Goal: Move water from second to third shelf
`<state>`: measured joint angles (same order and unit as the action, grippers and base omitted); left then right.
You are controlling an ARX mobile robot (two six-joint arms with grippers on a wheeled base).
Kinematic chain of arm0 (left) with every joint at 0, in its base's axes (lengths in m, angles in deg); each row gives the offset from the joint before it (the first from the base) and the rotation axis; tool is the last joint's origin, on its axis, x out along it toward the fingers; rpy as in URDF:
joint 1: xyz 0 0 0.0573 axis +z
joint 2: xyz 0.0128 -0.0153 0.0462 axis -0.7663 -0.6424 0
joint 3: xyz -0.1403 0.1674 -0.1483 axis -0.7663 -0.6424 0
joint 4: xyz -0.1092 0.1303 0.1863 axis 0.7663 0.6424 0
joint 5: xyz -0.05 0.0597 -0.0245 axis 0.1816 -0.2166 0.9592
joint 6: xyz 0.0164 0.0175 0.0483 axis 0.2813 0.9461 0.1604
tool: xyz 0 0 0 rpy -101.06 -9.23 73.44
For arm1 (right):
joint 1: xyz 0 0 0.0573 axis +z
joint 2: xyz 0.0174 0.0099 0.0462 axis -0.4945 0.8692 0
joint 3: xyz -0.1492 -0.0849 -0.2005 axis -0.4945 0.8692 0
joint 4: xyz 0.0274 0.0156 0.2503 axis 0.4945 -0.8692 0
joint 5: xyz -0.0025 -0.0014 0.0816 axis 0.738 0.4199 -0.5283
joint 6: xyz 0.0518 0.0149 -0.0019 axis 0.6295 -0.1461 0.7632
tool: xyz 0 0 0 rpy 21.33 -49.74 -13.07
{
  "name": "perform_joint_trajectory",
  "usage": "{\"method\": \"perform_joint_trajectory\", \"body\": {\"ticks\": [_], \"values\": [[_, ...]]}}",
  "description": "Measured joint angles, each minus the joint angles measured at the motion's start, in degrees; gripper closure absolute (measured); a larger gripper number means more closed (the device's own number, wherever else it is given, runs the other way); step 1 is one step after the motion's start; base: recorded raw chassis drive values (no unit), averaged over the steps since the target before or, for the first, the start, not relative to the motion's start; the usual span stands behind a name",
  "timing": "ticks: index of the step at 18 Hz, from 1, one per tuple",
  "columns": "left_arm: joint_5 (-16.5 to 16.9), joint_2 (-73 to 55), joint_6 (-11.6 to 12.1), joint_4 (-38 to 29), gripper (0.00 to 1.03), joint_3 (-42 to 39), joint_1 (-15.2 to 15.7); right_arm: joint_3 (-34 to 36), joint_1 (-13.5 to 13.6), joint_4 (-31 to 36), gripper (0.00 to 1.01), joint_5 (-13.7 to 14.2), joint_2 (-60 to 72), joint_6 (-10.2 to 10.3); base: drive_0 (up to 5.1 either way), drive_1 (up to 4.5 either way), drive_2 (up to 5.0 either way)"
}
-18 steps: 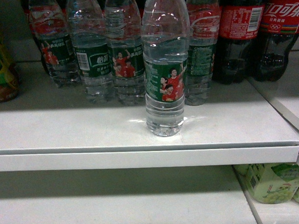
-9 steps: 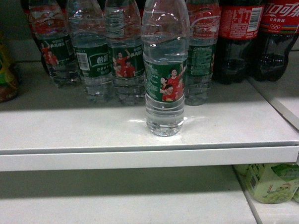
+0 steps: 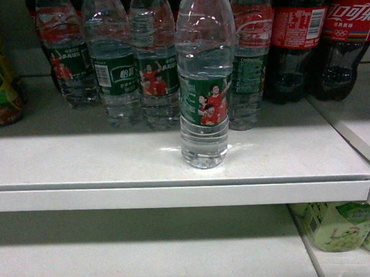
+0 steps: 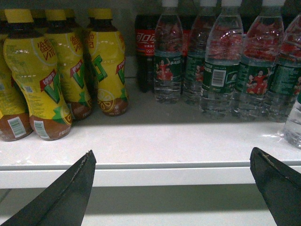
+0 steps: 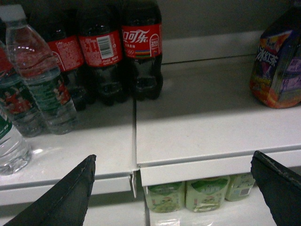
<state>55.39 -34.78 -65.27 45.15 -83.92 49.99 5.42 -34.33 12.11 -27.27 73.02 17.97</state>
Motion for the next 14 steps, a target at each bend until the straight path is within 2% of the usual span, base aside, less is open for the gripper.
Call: {"method": "perform_joint_trajectory", "body": {"ticks": [2, 5, 6, 7, 8, 9, 10, 13, 14], "values": [[0.0, 0.0, 0.0, 0.0, 0.05, 0.0, 0.0, -3.3, -0.5, 6.2, 0.03, -1.5, 8.4, -1.2, 0.0, 0.00, 0.0], [0.0, 0.0, 0.0, 0.0, 0.05, 0.0, 0.0, -4.7, 3.4, 12.0, 0.03, -1.5, 15.8, -1.3, 0.0, 0.00, 0.0], [0.0, 0.0, 0.0, 0.0, 0.05, 0.0, 0.0, -4.7, 5.2, 13.4, 0.03, -1.0, 18.1, -1.3, 0.0, 0.00, 0.0], [0.0, 0.0, 0.0, 0.0, 0.05, 0.0, 0.0, -4.7, 9.1, 17.3, 0.03, 0.0, 23.0, -1.3, 0.0, 0.00, 0.0], [0.0, 0.0, 0.0, 0.0, 0.05, 0.0, 0.0, -4.7, 11.6, 19.8, 0.03, 0.6, 26.0, -1.3, 0.0, 0.00, 0.0], [0.0, 0.0, 0.0, 0.0, 0.05, 0.0, 0.0, -4.7, 13.4, 22.0, 0.03, 0.7, 28.3, -1.2, 0.0, 0.00, 0.0], [0.0, 0.0, 0.0, 0.0, 0.05, 0.0, 0.0, -4.7, 16.1, 25.2, 0.03, 1.9, 31.9, -1.2, 0.0, 0.00, 0.0], [0.0, 0.0, 0.0, 0.0, 0.05, 0.0, 0.0, -6.1, 23.5, 32.7, 0.03, 2.8, 43.5, -1.2, 0.0, 0.00, 0.0], [0.0, 0.0, 0.0, 0.0, 0.05, 0.0, 0.0, -7.0, 25.0, 34.0, 0.03, 2.8, 45.7, -1.2, 0.0, 0.00, 0.0]]}}
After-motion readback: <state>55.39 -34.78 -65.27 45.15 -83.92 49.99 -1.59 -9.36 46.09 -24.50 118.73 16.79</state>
